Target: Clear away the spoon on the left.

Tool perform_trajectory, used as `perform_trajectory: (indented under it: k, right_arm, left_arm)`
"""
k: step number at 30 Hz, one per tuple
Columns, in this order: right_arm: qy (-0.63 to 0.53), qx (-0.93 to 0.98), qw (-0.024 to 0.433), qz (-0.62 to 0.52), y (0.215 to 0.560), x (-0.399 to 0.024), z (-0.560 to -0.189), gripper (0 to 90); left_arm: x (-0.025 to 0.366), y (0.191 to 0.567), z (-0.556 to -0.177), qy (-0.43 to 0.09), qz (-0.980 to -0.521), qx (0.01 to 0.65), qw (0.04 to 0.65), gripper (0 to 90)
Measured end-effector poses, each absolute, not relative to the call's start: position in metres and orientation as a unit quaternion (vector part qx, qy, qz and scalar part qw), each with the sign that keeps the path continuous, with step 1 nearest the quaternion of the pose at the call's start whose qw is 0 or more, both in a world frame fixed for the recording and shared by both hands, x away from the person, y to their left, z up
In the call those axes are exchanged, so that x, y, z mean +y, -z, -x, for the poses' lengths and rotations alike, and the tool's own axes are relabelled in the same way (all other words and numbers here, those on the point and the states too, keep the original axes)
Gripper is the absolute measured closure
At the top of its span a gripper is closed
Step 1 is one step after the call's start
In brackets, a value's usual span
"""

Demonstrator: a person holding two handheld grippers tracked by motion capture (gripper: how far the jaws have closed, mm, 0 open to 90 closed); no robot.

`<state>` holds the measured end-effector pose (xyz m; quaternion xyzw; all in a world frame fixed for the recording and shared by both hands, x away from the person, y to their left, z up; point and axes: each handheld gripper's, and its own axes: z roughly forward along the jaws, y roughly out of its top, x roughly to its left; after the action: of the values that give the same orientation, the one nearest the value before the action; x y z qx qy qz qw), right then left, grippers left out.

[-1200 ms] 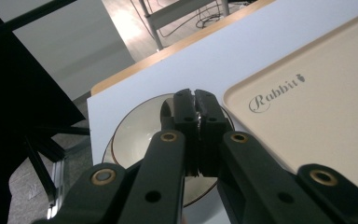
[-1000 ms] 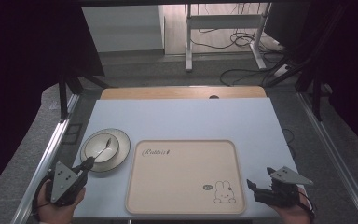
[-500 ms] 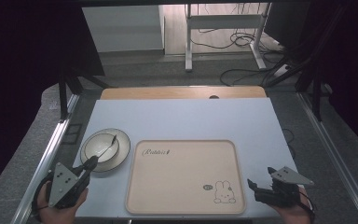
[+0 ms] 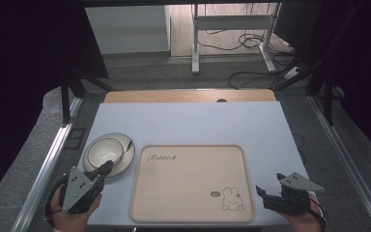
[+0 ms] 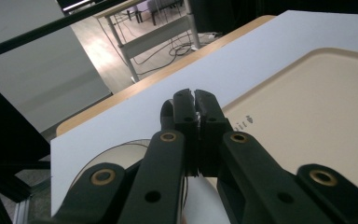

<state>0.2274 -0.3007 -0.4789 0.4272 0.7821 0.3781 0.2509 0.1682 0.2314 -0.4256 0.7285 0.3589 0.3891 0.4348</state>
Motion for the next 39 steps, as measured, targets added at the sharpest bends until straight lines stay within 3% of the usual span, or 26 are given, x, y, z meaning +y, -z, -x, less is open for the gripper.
perform_trajectory:
  k: [39]
  right_arm:
    - [-0.373,0.787,0.247,-0.426,0.481,-0.301,-0.228,15.8]
  left_arm:
    - [0.182,0.444,-0.200,-0.352,-0.773,0.324,0.417,89.4]
